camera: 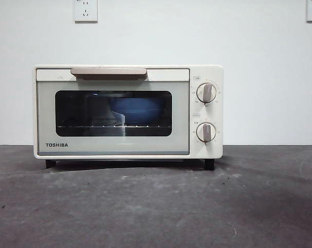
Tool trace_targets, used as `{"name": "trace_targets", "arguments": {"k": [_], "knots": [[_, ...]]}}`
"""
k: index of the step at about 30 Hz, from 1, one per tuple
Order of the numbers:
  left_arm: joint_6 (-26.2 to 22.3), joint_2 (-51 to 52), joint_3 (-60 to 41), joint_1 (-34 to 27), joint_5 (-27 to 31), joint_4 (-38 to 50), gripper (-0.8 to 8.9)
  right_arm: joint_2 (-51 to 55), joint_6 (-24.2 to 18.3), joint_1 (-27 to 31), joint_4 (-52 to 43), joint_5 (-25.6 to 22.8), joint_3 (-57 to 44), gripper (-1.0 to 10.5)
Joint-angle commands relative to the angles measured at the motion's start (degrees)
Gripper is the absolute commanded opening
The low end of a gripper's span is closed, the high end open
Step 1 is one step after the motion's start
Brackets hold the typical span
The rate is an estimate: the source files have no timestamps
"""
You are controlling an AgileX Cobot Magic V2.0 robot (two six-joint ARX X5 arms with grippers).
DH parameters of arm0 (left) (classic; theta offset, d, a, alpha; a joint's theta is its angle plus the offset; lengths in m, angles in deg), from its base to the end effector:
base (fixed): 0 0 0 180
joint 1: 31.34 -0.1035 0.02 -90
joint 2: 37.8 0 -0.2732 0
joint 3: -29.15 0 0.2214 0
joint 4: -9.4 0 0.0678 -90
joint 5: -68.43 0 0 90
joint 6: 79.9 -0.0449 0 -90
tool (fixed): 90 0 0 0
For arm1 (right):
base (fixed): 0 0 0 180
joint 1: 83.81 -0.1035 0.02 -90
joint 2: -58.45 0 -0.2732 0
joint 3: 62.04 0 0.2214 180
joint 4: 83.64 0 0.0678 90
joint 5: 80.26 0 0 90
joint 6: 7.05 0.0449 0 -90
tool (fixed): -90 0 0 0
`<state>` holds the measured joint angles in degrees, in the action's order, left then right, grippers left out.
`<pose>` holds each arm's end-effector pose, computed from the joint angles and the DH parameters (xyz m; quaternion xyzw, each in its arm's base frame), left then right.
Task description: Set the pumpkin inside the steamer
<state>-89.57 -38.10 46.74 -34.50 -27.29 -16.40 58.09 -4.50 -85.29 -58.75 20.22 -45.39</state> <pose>0.0696 -0.0006 0.1541 0.0783 0.0718 -0.0284 0.9939 0.0698 0.0100 0.1506 0.0279 0.0770 0.1022 0.9914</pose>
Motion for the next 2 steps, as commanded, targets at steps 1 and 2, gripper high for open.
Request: {"name": "trace_targets", "arguments": {"k": [1,2], "knots": [[0.3,0.1,-1.2,-0.1,0.2,-0.2,0.18,0.2,1.9,0.0,-0.2,0.0,-0.4,0.1],[0.3,0.1,-1.2,-0.1,0.2,-0.2,0.18,0.2,1.9,0.0,-0.2,0.0,-0.4,0.1]]}}
